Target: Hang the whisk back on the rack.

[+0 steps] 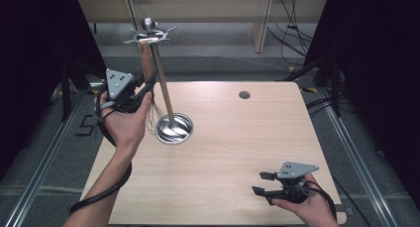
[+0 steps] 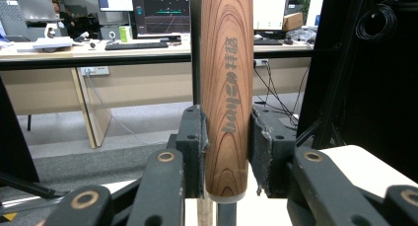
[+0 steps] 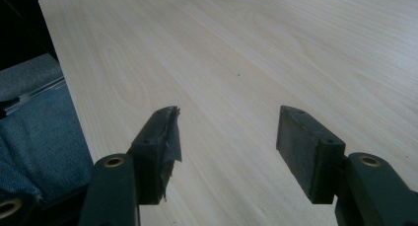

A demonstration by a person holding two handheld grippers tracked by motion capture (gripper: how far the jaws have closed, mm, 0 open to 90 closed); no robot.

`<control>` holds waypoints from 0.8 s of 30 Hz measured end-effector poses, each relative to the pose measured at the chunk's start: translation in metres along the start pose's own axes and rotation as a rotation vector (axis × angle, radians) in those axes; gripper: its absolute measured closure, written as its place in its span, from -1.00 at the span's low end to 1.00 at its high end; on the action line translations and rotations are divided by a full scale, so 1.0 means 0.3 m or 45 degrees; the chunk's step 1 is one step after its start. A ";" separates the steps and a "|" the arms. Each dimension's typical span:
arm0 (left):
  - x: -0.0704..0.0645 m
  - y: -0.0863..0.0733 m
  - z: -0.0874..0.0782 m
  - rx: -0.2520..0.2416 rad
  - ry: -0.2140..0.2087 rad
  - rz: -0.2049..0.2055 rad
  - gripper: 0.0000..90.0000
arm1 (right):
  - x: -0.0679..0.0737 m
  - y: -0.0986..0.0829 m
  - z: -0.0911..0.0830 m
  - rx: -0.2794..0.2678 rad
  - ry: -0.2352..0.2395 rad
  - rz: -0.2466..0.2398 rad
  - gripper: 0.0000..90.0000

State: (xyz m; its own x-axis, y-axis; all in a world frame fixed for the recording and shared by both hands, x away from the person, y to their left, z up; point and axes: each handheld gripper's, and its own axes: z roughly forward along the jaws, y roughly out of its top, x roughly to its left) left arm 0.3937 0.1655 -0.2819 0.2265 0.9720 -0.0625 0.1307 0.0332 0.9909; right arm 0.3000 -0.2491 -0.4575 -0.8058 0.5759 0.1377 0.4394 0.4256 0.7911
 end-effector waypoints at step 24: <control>-0.007 0.002 0.033 0.010 0.029 -0.006 0.50 | 0.001 -0.001 0.003 0.005 0.006 0.005 -0.07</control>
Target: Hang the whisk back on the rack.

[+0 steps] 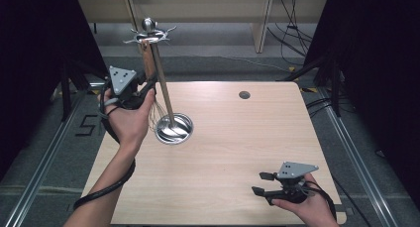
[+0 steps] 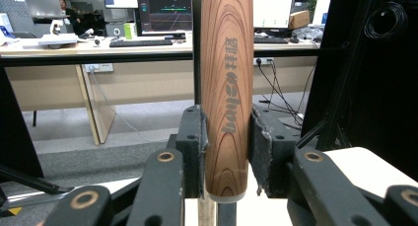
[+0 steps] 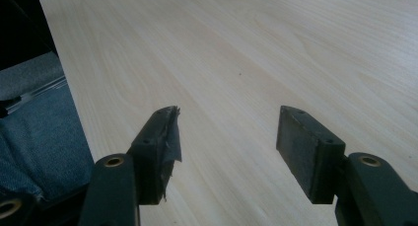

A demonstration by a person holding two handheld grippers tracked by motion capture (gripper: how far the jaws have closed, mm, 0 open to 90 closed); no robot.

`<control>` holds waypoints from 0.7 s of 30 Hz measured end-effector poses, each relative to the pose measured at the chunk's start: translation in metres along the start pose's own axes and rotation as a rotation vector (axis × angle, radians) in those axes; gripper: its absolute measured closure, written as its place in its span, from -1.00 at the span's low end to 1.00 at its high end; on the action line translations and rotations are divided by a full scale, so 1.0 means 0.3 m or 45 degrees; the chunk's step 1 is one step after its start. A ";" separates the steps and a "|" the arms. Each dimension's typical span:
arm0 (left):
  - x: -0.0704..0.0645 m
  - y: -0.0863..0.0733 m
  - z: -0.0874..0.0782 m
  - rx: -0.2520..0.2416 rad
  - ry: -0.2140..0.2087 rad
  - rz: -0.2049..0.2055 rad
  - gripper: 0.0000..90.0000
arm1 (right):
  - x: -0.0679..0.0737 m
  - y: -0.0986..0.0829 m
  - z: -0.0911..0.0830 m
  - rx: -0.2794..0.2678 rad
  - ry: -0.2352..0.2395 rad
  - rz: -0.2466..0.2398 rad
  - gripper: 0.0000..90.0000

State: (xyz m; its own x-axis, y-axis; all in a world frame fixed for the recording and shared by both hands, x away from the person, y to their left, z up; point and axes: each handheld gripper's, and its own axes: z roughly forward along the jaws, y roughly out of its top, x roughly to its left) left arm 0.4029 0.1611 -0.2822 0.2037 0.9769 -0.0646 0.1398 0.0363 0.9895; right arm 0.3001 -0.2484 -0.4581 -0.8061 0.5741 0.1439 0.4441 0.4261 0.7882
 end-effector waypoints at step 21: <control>-0.001 0.000 0.043 0.004 0.009 -0.006 0.50 | -0.008 0.001 -0.002 -0.009 -0.007 -0.042 -0.07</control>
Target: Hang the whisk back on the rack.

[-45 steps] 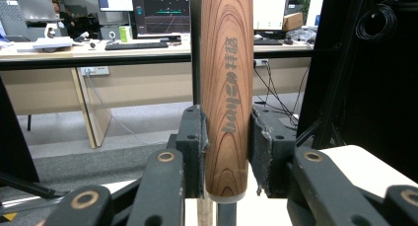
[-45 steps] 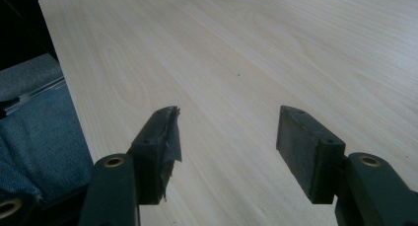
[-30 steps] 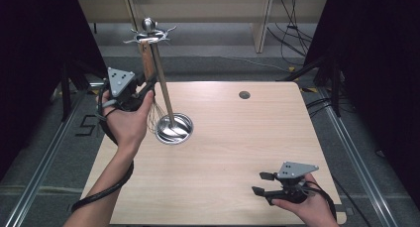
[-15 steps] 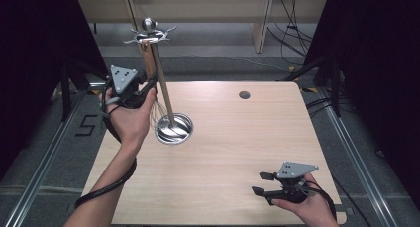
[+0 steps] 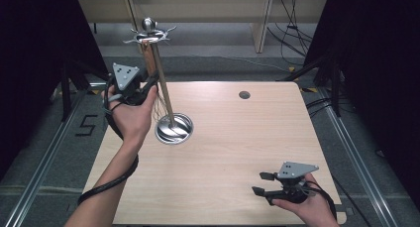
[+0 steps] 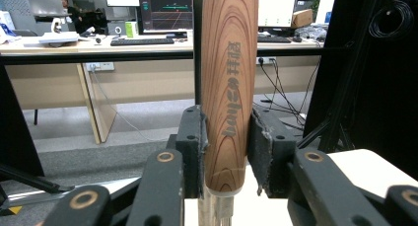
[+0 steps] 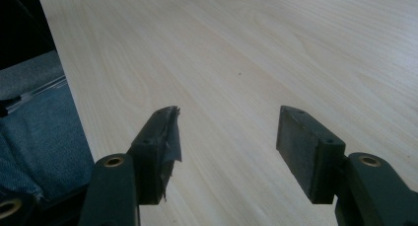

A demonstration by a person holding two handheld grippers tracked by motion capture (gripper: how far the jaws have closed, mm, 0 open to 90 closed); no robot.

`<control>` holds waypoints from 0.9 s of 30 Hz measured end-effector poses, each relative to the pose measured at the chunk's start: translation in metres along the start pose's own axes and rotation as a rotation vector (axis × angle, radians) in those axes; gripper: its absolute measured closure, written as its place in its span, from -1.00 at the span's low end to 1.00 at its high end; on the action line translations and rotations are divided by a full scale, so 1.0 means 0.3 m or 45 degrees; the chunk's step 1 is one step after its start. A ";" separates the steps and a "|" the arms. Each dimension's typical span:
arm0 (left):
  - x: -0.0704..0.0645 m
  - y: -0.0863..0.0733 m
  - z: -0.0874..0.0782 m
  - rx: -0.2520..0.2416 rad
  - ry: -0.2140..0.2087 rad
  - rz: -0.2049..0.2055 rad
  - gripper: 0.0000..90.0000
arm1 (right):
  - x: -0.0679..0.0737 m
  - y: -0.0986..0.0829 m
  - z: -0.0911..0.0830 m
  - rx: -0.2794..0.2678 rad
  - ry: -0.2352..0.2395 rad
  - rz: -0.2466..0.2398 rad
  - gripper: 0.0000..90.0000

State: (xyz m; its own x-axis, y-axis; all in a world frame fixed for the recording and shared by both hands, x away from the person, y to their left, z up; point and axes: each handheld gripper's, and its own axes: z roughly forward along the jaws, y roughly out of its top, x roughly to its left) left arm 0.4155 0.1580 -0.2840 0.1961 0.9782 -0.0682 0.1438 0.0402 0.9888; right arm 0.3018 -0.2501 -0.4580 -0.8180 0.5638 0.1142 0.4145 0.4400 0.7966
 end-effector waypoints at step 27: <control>0.075 -0.036 -0.103 0.133 -0.158 0.051 -0.10 | 0.000 0.000 -0.001 0.002 -0.004 -0.002 -0.07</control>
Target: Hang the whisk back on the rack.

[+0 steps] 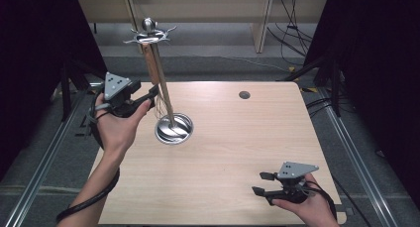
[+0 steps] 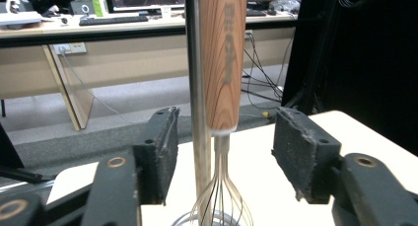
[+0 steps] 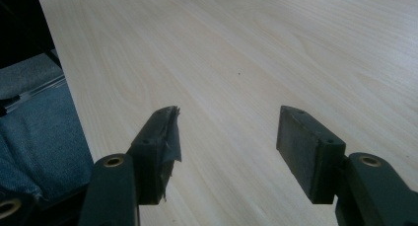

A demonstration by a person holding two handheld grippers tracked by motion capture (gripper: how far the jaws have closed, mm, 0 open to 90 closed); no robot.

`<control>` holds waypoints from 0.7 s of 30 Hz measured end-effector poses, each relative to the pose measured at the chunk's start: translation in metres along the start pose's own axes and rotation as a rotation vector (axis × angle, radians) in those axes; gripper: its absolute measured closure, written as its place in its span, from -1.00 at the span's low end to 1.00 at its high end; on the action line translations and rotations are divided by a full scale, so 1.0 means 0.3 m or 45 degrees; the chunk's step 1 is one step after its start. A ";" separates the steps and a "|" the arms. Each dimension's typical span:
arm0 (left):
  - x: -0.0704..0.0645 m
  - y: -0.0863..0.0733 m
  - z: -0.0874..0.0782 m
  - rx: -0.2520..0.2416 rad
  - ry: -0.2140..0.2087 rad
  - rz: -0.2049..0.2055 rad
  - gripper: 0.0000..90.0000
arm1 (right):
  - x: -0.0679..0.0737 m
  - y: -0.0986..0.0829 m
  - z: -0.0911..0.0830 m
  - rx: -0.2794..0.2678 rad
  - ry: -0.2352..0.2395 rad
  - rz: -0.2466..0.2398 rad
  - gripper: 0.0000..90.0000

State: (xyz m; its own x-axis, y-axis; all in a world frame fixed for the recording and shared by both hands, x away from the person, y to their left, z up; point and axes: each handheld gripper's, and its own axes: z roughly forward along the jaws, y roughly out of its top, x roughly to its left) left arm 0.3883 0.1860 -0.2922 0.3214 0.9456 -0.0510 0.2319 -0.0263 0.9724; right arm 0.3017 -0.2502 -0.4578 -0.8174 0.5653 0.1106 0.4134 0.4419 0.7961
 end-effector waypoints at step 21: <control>0.052 -0.239 -0.178 0.095 0.022 0.069 -0.22 | 0.000 0.000 0.001 0.002 -0.004 0.001 -0.08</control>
State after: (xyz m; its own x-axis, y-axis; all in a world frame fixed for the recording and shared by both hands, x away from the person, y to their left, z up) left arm 0.3277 0.2198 -0.3507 0.3194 0.9476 0.0056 0.2828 -0.1010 0.9539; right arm 0.3019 -0.2501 -0.4581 -0.8158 0.5678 0.1099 0.4150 0.4424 0.7951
